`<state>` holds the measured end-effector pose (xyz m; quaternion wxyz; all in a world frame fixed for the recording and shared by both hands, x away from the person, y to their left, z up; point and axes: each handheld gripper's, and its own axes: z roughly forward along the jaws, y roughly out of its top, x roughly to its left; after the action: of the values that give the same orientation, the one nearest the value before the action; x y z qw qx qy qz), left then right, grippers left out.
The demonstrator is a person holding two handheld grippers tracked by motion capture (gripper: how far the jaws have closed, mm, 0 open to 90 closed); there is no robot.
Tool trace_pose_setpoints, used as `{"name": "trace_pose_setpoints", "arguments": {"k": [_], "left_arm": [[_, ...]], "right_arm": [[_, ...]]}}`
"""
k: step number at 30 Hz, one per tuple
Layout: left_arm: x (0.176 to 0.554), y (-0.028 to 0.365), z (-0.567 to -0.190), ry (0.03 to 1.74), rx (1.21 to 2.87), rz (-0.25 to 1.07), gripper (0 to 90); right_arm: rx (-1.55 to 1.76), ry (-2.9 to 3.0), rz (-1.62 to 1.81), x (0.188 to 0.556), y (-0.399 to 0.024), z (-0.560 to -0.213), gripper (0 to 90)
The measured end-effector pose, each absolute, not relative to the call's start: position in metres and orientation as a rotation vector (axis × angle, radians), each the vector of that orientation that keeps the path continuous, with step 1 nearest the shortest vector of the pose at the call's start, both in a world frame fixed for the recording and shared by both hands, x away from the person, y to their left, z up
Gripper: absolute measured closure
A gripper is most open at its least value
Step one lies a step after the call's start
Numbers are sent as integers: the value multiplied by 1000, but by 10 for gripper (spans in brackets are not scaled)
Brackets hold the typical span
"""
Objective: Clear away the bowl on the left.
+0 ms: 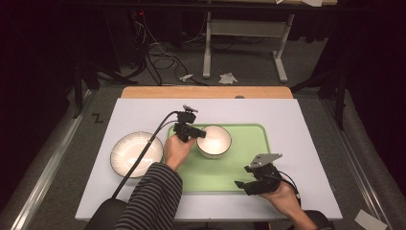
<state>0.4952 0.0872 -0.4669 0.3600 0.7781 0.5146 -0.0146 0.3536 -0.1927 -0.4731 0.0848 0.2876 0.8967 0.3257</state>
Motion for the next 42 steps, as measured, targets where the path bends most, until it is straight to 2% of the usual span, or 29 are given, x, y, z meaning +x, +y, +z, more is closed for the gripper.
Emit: {"name": "trace_pose_setpoints", "arguments": {"k": [15,20,27,42], "left_arm": [[500,85,-480,1359,1993,-34,801],[498,87,-474,1337,1971,-43,717],[494,92,-468,1312,2022,-16,573],[480,104,-451,1249,2060,20,508]], "right_arm": [[860,2679,975,354,-193,-473,339],[849,2684,964,353,-192,-473,339],[842,2697,954,354,-192,-474,338],[842,2692,953,354,-191,-474,337]]}}
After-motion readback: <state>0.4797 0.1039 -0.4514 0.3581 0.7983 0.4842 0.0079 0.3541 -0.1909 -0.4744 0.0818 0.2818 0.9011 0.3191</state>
